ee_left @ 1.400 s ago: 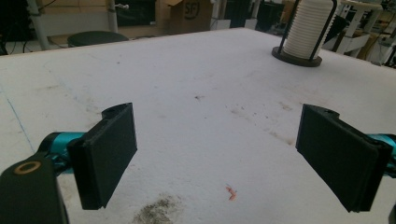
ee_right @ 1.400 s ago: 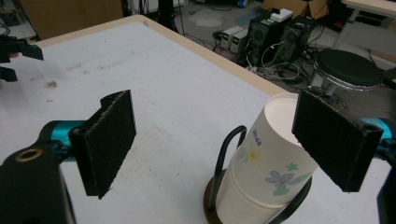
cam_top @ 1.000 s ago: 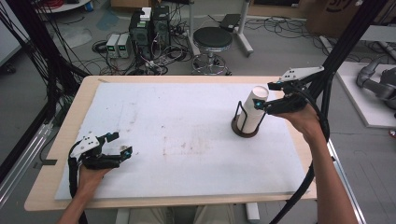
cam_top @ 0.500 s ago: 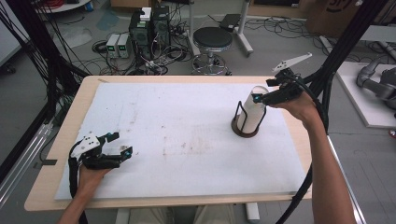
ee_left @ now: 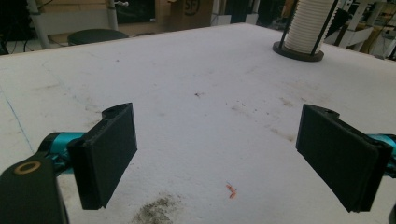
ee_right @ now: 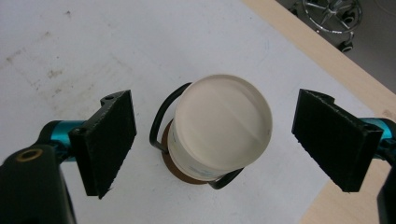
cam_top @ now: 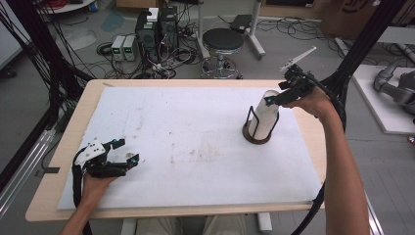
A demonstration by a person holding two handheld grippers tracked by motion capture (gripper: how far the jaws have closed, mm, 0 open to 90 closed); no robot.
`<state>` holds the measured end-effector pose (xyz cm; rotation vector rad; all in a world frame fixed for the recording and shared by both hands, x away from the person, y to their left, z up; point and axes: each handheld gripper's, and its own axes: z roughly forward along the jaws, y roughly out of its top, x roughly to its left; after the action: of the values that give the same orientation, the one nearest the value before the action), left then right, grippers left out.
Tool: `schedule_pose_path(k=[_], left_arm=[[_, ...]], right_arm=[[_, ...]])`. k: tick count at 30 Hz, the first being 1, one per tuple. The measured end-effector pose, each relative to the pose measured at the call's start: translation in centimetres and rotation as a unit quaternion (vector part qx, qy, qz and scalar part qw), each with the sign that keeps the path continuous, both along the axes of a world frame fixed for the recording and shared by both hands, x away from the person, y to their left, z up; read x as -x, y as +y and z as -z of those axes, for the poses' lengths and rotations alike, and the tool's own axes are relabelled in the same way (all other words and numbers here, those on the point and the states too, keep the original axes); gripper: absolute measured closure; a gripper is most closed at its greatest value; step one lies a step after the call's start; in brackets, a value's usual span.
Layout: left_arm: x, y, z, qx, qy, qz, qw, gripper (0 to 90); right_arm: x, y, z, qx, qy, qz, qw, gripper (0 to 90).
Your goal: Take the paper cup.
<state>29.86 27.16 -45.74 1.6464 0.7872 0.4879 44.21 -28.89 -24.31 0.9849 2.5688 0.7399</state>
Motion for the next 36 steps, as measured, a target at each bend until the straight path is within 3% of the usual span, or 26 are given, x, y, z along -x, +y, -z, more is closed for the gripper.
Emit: schedule_pose_path(k=[10,18,22,31,36], left_arm=[[0.0,-0.1,0.0,-0.001,-0.001,0.001,1.0000,12.4],[0.0,0.0,0.0,-0.002,-0.001,0.002,1.0000,12.3],[0.0,0.0,0.0,-0.002,-0.001,0.003,1.0000,12.3],[0.0,0.0,0.0,-0.003,-0.002,0.004,1.0000,12.4],[0.0,0.0,0.0,-0.003,-0.003,0.005,1.0000,12.4]], right_arm=[[-0.7,0.5,-0.5,0.026,0.022,0.002,0.9994,13.9],[-1.3,0.7,-0.1,0.053,0.053,0.007,0.9971,14.0],[-1.5,0.9,0.1,0.069,0.057,0.003,0.9959,14.1],[-1.7,1.2,0.5,0.077,0.067,0.005,0.9948,16.2],[-1.7,1.2,0.5,0.085,0.065,0.006,0.9942,34.8]])
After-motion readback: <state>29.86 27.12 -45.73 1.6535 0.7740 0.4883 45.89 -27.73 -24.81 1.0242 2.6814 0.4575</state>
